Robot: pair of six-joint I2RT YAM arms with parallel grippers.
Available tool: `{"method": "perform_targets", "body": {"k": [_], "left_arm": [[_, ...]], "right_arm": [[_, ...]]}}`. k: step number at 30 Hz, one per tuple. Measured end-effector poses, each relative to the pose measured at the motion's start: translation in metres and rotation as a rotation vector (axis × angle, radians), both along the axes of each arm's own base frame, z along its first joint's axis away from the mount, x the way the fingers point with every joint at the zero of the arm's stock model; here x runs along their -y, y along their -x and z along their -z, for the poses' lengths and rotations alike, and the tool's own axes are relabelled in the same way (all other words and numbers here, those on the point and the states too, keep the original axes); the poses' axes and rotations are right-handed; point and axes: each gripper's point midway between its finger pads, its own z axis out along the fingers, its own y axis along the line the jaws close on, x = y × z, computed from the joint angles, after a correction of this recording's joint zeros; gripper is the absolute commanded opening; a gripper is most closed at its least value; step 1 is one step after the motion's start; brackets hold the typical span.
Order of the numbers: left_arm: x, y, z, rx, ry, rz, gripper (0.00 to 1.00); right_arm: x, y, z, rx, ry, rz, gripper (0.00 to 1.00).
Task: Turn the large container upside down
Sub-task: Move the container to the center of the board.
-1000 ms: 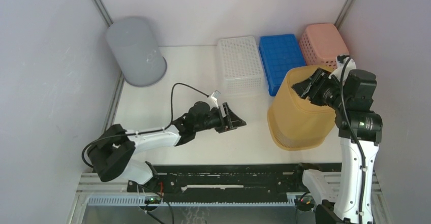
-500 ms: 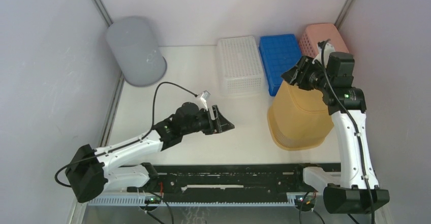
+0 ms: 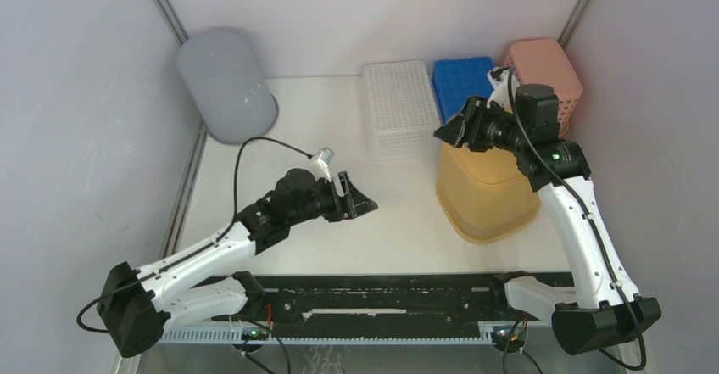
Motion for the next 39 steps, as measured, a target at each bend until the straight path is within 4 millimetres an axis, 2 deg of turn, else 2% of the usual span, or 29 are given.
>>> {"method": "perform_targets", "body": {"k": [8, 14, 20, 31, 39], "left_arm": [[-0.012, -0.002, -0.005, 0.016, -0.008, -0.028, 0.75], [-0.014, -0.002, -0.005, 0.02, -0.012, -0.029, 0.75], [-0.015, -0.004, -0.004, 0.018, -0.014, -0.033, 0.75], [-0.013, -0.005, 0.002, 0.003, -0.028, -0.032, 0.75], [-0.013, -0.005, 0.003, 0.001, -0.03, -0.032, 0.75]], "right_arm": [[-0.038, 0.018, 0.002, -0.04, -0.043, -0.11, 0.6], [-0.045, 0.023, 0.002, -0.056, -0.058, -0.128, 0.6], [-0.037, 0.022, 0.0, -0.058, -0.051, -0.098, 0.6], [0.0, 0.024, -0.006, -0.044, -0.037, 0.001, 0.61], [0.002, 0.036, -0.006, -0.058, -0.038, -0.015, 0.61]]}}
